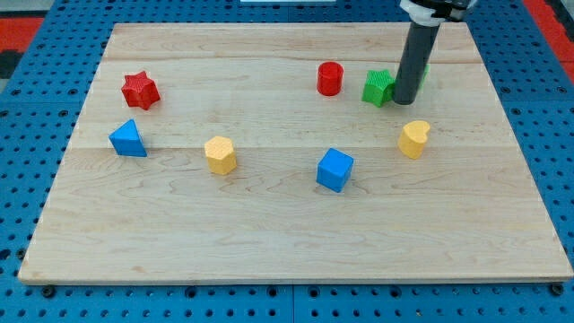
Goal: Move the green star into the green circle
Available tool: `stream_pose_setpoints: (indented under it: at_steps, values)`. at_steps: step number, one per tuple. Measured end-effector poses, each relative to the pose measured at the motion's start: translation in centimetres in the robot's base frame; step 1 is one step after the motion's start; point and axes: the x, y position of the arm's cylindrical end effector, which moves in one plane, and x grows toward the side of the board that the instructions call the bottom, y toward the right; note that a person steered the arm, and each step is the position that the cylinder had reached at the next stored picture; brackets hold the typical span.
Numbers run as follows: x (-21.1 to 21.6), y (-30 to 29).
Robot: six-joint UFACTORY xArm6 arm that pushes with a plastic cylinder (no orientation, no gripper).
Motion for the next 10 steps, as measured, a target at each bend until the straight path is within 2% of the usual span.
stream_pose_setpoints:
  at_steps: [1, 2, 3, 4, 8, 9, 10]
  values:
    - [4.5, -3.2]
    - [5.8, -5.9]
    - [5.2, -7.8]
    - [0.3, -7.6]
    - [-0.6, -0.6]
    - [-0.7, -0.6]
    - [-0.5, -3.2]
